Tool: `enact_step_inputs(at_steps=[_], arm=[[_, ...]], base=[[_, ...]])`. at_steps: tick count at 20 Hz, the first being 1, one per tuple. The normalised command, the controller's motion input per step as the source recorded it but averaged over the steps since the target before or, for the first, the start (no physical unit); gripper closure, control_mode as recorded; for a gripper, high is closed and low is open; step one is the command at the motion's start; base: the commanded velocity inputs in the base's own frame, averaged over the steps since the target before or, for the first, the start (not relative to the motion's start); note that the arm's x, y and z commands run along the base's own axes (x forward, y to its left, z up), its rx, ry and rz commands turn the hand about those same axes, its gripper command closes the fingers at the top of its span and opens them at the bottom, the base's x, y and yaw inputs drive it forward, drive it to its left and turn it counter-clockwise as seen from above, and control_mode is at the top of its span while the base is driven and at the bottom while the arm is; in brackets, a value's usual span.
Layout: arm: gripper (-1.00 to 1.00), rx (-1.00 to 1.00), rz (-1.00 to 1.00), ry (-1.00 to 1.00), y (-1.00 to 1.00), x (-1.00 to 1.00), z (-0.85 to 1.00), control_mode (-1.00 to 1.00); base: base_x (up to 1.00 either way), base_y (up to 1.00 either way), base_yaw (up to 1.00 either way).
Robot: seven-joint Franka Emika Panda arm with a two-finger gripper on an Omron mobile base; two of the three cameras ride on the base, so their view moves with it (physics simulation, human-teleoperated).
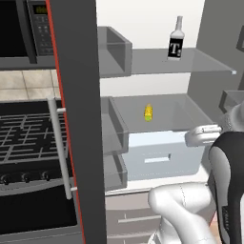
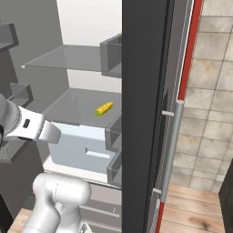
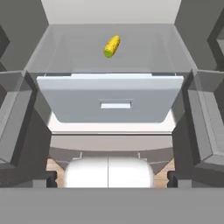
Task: Place the liquor and beer on the top shelf of the fridge to keep them out of children's reach, and place the corn on lower shelves for easy access.
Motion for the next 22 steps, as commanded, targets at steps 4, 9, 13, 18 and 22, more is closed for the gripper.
enact_step_inputs(at_steps=[4,9,13,18,22], arm=[[-1.0,0.0,0.0,0.0,0.0,0.0,0.0,1.0],[-1.0,0.0,0.0,0.0,0.0,0.0,0.0,1.0],[-1.0,0.0,0.0,0.0,0.0,0.0,0.0,1.0],[-1.0,0.0,0.0,0.0,0.0,0.0,0.0,1.0],[-1.0,0.0,0.0,0.0,0.0,0.0,0.0,1.0]], base=[[-0.68,0.0,0.0],[-0.87,0.02,0.0],[-0.72,0.38,0.0],[-0.24,0.86,0.0],[0.0,1.0,0.0]])
